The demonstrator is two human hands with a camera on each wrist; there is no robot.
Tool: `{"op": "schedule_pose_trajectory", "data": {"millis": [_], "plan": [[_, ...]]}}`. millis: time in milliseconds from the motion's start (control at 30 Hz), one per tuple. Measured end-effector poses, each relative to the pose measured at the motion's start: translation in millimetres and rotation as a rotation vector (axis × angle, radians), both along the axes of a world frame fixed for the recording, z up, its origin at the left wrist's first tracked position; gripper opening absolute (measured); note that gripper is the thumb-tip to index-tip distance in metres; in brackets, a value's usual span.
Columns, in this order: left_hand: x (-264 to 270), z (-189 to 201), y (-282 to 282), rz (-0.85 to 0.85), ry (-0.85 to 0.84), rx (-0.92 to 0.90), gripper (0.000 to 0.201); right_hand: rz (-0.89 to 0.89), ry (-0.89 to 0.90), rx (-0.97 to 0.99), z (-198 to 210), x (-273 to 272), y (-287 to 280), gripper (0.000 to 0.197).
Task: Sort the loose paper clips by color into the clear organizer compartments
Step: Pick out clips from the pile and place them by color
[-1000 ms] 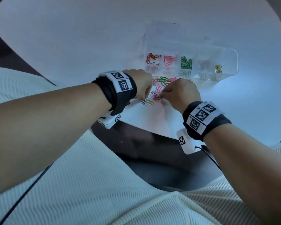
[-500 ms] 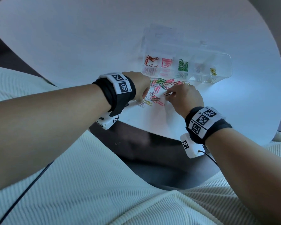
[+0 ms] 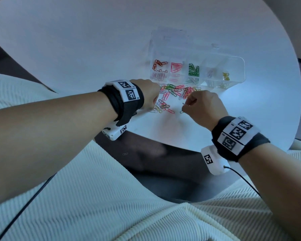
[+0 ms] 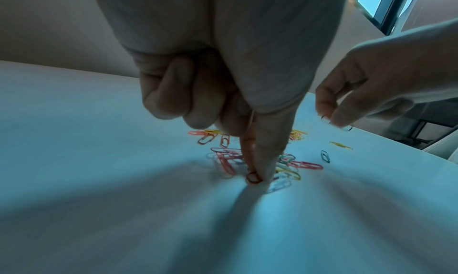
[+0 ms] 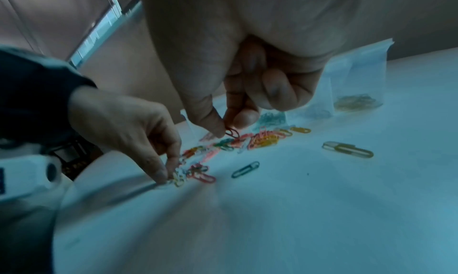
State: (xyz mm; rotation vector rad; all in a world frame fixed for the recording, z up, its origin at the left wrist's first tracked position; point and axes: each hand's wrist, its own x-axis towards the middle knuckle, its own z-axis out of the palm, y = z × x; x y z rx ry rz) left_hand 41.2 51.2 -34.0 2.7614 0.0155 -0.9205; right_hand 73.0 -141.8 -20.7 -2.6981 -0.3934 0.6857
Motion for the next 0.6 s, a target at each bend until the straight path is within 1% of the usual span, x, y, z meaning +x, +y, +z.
{"op": "schedule_pose_trajectory", "data": {"millis": [100,200,267,300,367,400,500,600], "plan": [[0,0,0,0.024,-0.015,-0.029,0.011,-0.025,0.006,0.084,24,-5,-9,0.009],[0,2,-1,0.007,-0.001,-0.029,0.02,-0.074,0.107,0.21,48,-9,-14,0.012],[-1,2,-3,-0.002,0.004,-0.013,0.018,-0.145,0.18,0.33,58,-12,-17,0.019],[-1,2,-4,0.001,0.0,-0.011,0.013,-0.179,0.213,0.393,60,-12,-20,0.027],[-1,3,-5,0.013,-0.003,-0.016,0.006,-0.213,0.292,0.49,59,-14,-23,0.045],[-1,4,-6,0.017,0.003,-0.02,0.004,-0.219,0.336,0.522,55,-15,-24,0.05],[-2,4,-8,0.027,0.022,-0.035,0.003,-0.228,0.433,0.55,42,-18,-26,0.053],[-3,1,-8,0.028,0.043,-0.026,0.01,-0.186,0.455,0.479,31,-19,-23,0.051]]}}
